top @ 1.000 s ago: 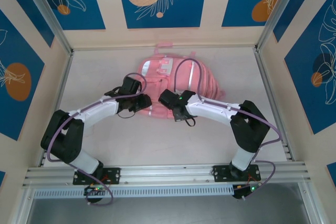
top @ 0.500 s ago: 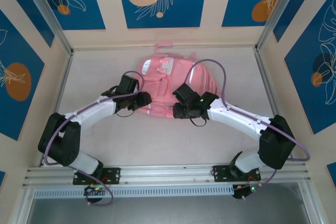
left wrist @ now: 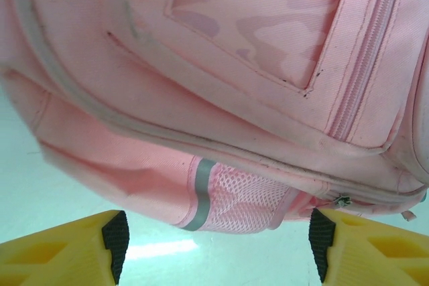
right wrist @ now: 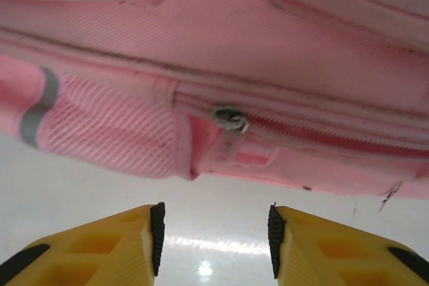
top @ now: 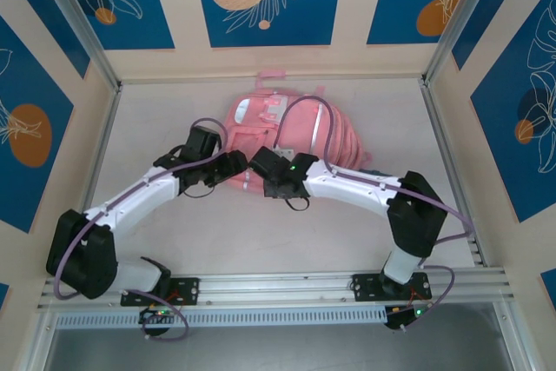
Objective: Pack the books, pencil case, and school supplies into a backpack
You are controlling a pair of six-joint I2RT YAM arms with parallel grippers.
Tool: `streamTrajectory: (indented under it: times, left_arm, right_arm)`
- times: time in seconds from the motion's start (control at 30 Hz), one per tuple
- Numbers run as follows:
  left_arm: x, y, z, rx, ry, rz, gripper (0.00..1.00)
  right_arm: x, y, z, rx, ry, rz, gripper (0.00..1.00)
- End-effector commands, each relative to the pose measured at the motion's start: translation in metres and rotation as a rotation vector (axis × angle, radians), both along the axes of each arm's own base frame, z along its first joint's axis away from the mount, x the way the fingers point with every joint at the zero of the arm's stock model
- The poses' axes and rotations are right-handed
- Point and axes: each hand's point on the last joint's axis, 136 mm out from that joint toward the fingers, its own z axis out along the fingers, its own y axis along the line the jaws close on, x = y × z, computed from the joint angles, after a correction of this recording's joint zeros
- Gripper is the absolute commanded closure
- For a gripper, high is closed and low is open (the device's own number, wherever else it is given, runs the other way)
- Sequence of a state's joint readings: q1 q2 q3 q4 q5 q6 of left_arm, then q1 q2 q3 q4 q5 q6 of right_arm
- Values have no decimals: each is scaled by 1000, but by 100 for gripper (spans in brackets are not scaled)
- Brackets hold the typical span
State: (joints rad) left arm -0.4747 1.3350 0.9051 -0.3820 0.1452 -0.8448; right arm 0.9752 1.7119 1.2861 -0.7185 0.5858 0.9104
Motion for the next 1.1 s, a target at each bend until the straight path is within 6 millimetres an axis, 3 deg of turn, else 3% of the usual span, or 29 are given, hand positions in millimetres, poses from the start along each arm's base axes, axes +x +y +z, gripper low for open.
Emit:
streamTrajectory:
  times: [0.0,0.33,0.87,0.93,1.07]
  left_arm:
    - [-9,20,-2,31,25,64,24]
    - [-13,39,0,18,5,132,18]
    - [-8,33,-7,-46,-12,145,17]
    - [-8,33,-8,-45,-11,145,17]
    - [-7,33,-8,-41,-12,146,17]
  right_arm:
    - [12,-10,3,-82,-67,-64,54]
    - [24,8,-14,-88,-51,-48,57]
    - [33,-2,-29,-202,-70,-9,87]
    - [33,-4,-28,-210,-76,-16,82]
    - [34,-7,-29,-220,-87,-28,61]
